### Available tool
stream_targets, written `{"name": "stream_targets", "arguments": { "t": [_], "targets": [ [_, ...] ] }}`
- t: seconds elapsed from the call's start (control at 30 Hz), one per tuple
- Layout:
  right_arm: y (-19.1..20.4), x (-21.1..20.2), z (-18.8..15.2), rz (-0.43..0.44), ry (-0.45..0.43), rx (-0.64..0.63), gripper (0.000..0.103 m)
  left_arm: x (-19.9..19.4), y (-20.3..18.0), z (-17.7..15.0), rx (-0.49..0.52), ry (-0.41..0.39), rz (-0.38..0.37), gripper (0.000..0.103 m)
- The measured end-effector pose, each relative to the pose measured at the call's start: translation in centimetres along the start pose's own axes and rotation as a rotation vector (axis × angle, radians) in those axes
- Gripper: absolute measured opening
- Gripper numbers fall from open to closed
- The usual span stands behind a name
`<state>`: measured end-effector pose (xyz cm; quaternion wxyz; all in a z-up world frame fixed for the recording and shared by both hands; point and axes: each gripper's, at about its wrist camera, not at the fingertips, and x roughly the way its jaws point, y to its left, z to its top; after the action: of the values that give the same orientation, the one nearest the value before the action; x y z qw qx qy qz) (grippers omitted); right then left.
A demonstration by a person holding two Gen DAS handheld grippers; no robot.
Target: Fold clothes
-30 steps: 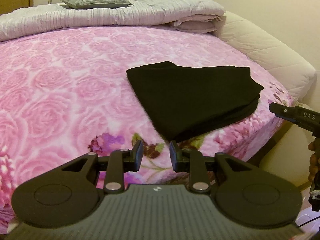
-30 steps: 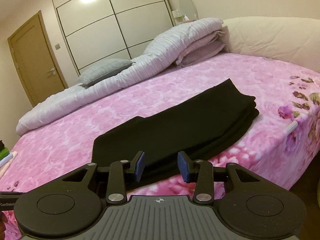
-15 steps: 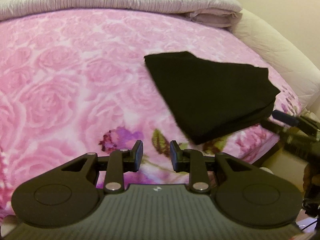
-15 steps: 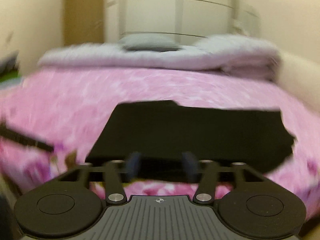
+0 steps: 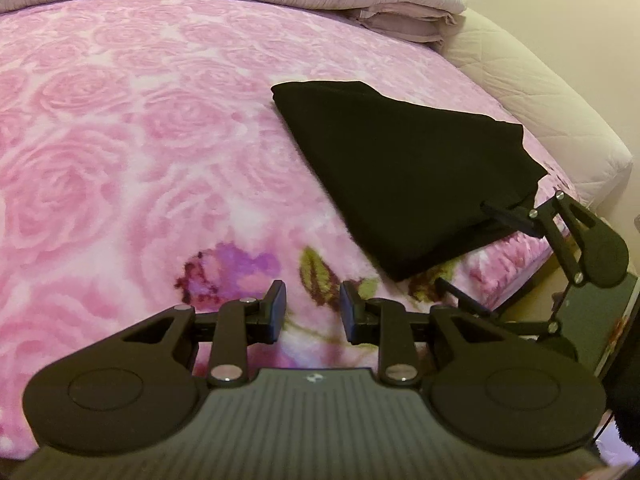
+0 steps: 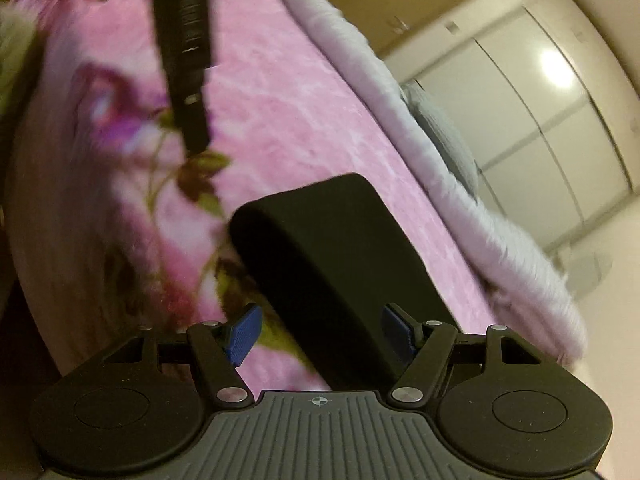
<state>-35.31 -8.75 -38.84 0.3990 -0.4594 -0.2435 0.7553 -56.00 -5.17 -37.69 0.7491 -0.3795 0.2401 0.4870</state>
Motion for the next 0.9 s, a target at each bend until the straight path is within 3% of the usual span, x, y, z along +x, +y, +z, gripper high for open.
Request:
{"name": "stream_targets", "arguments": {
  "t": [0.17,0.47,0.53,0.57,0.6,0.67,0.73,0.83,0.9],
  "targets": [
    [2.3,1.3,-0.2,-0.072,-0.049,-0.146,0.069,0.4,0.5,0.2,0.006,-0.013,-0.024,0.024],
    [1.7,3.8,0.5,-0.088,-0.117,-0.064,0.068,1.3,1.6,1.3,-0.021,-0.031,-0.054,0.024],
    [1.3,4.2,0.5,-0.054,-0.117,-0.036,0.050,1.5,1.6,1.7,-0.023,-0.032,-0.052,0.024],
    [1.1,4.4,0.5,-0.024,-0.114,-0.021,0.022,1.6,1.5,1.9,-0.021,-0.031,-0.050,0.024],
    [0.9,4.5,0.6,-0.012,-0.106,-0.008,0.018,1.7,1.4,2.2,-0.018,-0.030,-0.047,0.024],
    [-0.6,4.4,0.4,0.030,-0.121,0.114,0.012,1.9,1.2,2.7,-0.014,-0.028,-0.042,0.024],
    [-5.1,4.1,-0.5,0.146,-0.135,0.480,0.011,2.0,1.1,3.2,-0.009,-0.026,-0.037,0.024],
    [-13.0,2.7,-5.0,0.328,-0.192,1.125,0.010,2.5,0.4,4.4,0.007,-0.029,-0.045,0.024],
    [-16.2,2.5,-9.4,0.353,-0.253,1.454,0.010,3.1,-0.5,5.5,0.023,-0.033,-0.057,0.024]
  ]
}}
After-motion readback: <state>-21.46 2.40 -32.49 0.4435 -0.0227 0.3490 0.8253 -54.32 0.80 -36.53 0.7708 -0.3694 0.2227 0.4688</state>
